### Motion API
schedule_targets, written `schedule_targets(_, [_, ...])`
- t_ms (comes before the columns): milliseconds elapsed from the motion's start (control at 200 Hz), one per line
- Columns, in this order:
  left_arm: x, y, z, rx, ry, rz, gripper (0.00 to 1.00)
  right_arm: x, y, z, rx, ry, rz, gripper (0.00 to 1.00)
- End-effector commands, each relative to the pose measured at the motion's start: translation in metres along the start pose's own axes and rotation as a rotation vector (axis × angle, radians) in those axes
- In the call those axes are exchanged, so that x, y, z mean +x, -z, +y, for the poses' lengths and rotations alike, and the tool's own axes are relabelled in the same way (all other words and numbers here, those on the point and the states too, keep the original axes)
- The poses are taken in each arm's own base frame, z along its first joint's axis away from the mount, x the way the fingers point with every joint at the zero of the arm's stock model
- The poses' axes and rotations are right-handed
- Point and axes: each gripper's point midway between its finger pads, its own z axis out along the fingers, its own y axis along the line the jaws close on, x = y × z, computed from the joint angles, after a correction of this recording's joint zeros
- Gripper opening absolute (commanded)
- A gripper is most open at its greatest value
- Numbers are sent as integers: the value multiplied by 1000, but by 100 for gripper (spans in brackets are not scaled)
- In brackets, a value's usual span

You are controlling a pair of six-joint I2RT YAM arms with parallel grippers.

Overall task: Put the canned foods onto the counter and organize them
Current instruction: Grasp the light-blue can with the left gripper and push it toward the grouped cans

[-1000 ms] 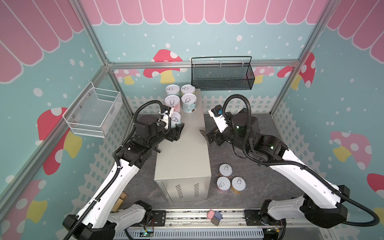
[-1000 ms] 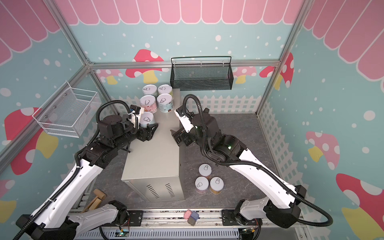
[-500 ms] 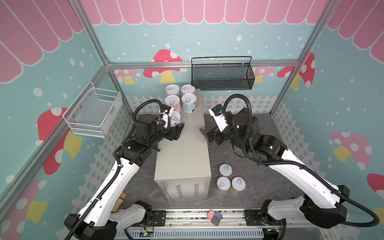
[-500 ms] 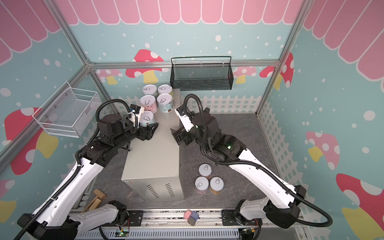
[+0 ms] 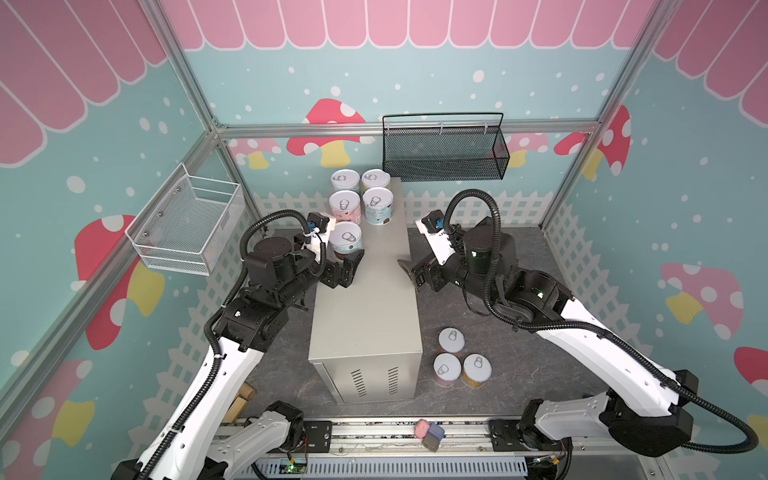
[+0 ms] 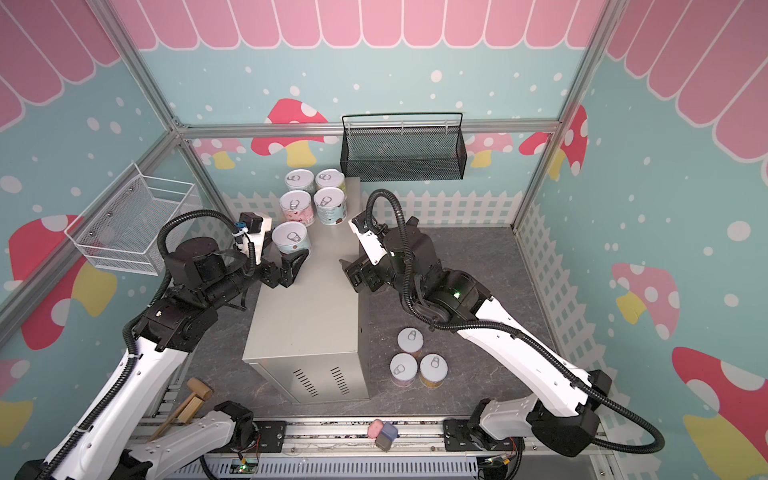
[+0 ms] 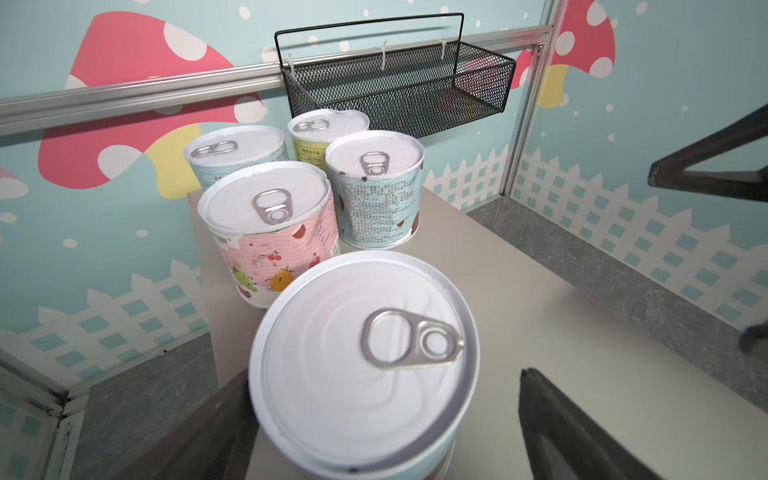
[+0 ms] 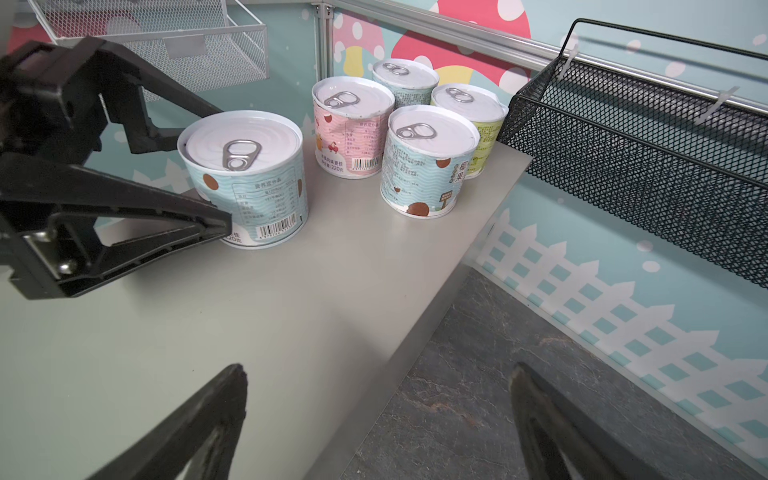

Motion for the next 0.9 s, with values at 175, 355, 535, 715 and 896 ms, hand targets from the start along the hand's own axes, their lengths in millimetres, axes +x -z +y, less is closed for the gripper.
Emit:
schedule_targets(175, [11,-5,2,62,11,-1,87,3,-5,7,-37,-9,-11,99])
schedule_targets(355, [17,-7,4,72,23,4,81,3,-6,7,-38,-7,-13,99])
schedule_targets(535, [18,-10,7,73,34,3,74,1,-7,8,-40,-8,-18,99])
schedule_targets(715, [18,-14,11,77,48,0,73,3,-6,8,-41,-11,-16,99])
schedule_targets(896, [17,-17,17,75,64,-10,72,6,-5,7,-41,-12,-16,99])
